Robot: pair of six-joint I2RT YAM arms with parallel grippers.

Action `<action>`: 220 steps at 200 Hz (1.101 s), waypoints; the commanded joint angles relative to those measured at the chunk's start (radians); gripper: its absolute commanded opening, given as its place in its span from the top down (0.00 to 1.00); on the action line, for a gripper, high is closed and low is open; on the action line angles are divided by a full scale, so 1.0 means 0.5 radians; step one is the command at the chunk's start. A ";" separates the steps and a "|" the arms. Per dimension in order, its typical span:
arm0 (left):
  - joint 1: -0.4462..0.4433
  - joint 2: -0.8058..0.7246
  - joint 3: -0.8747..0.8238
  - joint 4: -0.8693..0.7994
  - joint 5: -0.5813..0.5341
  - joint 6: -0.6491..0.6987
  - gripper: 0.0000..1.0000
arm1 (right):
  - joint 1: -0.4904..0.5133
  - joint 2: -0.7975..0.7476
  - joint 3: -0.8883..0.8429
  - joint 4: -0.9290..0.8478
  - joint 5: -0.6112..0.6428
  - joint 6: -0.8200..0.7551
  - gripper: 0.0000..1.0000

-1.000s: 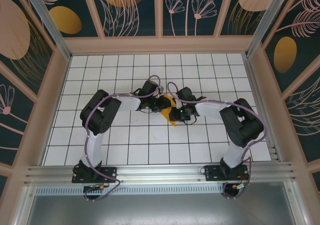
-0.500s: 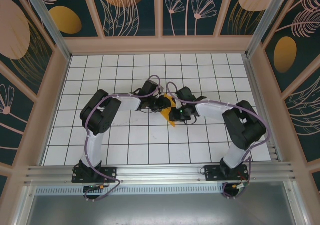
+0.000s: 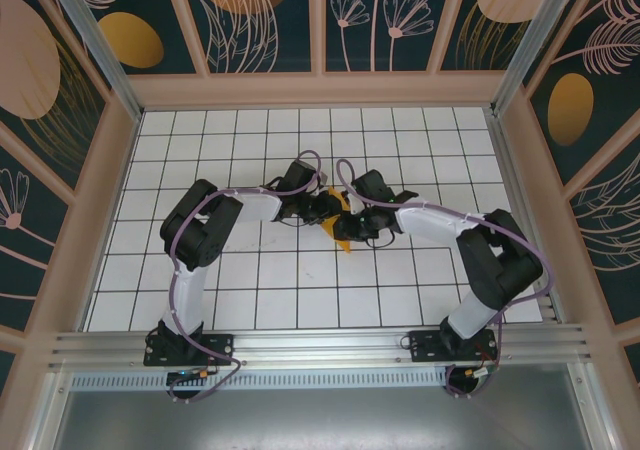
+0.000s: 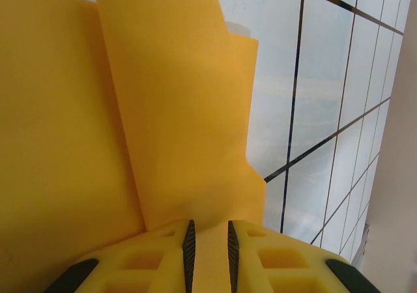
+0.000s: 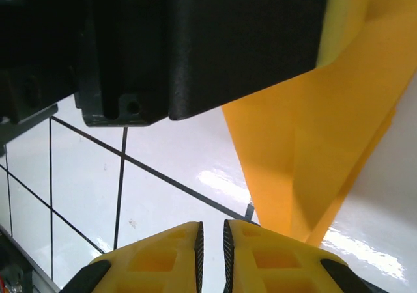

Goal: Fold a paper plane with a square sheet of paper (fold left side to right side)
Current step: Fourth fold the wing at the center of the table.

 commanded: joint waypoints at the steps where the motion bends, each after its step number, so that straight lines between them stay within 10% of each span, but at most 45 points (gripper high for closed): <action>1: -0.012 0.107 -0.054 -0.200 -0.152 0.055 0.76 | 0.010 0.068 -0.024 0.007 -0.023 0.042 0.81; 220: -0.011 0.116 -0.038 -0.227 -0.167 0.067 0.76 | -0.007 0.208 -0.116 -0.025 0.007 0.019 0.81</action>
